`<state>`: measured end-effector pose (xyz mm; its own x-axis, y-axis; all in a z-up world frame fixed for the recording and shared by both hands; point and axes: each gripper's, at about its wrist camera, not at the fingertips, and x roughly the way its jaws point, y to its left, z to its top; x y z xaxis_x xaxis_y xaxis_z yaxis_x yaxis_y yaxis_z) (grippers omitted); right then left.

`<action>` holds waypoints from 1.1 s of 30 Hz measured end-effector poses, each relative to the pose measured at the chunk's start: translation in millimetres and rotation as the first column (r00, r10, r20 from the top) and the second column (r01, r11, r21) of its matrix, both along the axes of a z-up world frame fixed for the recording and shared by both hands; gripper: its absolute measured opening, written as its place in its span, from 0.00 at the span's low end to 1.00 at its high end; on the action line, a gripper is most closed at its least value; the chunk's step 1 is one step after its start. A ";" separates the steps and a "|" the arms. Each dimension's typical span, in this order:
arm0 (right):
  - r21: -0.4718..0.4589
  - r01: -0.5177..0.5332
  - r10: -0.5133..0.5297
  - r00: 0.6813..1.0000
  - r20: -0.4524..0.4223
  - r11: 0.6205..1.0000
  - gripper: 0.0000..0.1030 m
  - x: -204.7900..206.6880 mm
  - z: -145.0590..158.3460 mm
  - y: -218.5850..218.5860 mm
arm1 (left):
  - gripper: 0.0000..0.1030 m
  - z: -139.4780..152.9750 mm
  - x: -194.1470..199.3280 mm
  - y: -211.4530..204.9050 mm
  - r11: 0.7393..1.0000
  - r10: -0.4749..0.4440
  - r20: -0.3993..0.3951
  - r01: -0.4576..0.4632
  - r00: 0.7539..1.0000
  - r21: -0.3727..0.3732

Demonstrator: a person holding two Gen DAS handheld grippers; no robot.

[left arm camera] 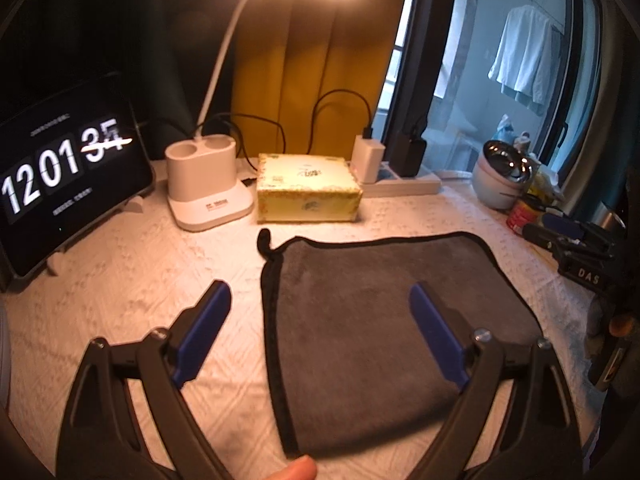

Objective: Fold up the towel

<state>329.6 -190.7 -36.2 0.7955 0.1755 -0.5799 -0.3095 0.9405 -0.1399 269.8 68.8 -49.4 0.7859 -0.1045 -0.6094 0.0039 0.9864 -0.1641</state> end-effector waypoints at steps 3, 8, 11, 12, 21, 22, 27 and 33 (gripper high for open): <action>0.011 -0.015 0.015 0.999 0.038 1.000 0.58 -19.0 12.4 -0.2 | 0.89 4.8 -15.8 -3.4 1.000 0.008 0.021 -0.008 1.000 0.004; 0.017 -0.040 0.038 0.995 0.090 0.999 0.58 -48.5 24.6 1.7 | 0.89 13.2 -42.5 -10.0 0.999 0.027 0.070 -0.030 0.997 0.036; 0.015 -0.051 0.049 0.992 0.118 0.999 0.58 -65.6 30.6 2.0 | 0.89 19.3 -57.4 -12.1 0.998 0.046 0.106 -0.051 0.993 0.048; 0.014 -0.055 0.053 0.991 0.124 0.998 0.58 -70.3 31.9 2.0 | 0.89 20.1 -61.3 -11.7 0.997 0.050 0.113 -0.056 0.992 0.049; 0.037 -0.075 0.069 0.985 0.158 0.996 0.58 -108.2 37.2 -1.6 | 0.89 25.5 -100.4 -21.9 0.993 0.081 0.176 -0.095 0.981 0.071; 0.040 -0.076 0.069 0.985 0.159 0.996 0.58 -111.4 37.0 -2.7 | 0.89 26.1 -105.5 -23.8 0.992 0.084 0.188 -0.100 0.979 0.076; 0.051 -0.075 0.065 0.983 0.169 0.996 0.58 -126.1 37.4 -6.3 | 0.89 30.6 -126.7 -30.7 0.991 0.081 0.233 -0.103 0.969 0.081; 0.070 -0.073 0.060 0.983 0.176 0.995 0.58 -143.7 37.7 -13.7 | 0.89 30.0 -144.7 -37.5 0.992 0.078 0.254 -0.100 0.964 0.074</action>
